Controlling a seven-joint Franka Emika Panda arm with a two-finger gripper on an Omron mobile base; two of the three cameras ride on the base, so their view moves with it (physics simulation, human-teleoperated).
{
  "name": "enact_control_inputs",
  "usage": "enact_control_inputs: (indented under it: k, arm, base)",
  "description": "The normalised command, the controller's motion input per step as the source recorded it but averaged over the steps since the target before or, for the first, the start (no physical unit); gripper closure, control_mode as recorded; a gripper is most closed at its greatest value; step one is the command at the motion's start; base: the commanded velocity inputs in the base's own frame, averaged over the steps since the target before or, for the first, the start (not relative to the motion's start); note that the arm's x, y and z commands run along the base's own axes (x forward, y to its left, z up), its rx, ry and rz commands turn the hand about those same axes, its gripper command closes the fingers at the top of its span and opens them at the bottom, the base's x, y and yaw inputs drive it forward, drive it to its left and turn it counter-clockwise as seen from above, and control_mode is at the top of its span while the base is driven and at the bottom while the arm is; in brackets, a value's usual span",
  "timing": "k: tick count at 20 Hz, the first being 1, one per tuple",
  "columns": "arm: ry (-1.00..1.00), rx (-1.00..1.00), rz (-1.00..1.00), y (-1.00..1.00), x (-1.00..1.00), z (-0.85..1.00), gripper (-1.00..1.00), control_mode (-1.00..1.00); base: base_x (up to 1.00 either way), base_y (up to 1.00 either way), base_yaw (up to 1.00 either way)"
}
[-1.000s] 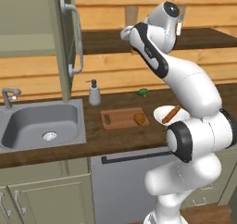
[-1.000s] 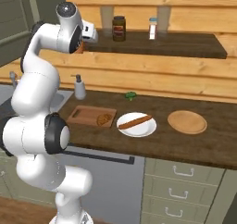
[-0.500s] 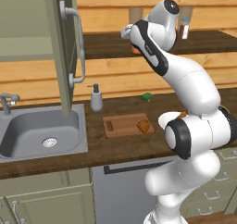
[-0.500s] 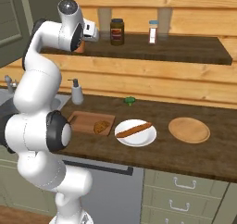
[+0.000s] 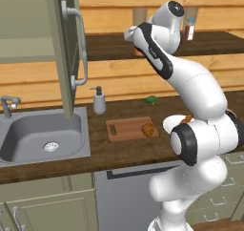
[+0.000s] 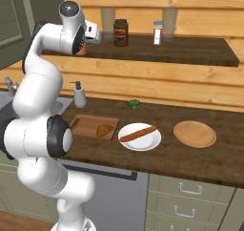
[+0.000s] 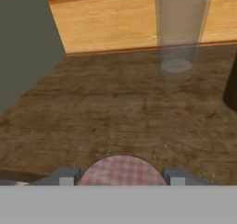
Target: From the different types of pastries on the counter, select a croissant and place it on the cutting board. Then retrieve a jar of jam from the cabinet and place it alongside the croissant on the cutting board.
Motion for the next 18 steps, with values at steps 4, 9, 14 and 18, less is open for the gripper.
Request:
enact_control_inputs:
  k: [4,9,14,18]
  arm:
    - [-0.07,0.00,0.00,-0.01,-0.46,-0.16,1.00,-1.00]
    - [-0.12,0.00,0.00,0.00,-1.00,-0.37,1.00,-1.00]
    - [0.02,0.02,0.01,0.00,-0.56,-0.89,1.00,-1.00]
    - [0.10,0.07,0.04,0.00,-0.31,-0.79,1.00,-1.00]
  base:
    - [-0.06,-0.01,0.00]
    - [0.00,0.00,0.00]
    - [0.00,0.00,0.00]
    - [0.00,0.00,0.00]
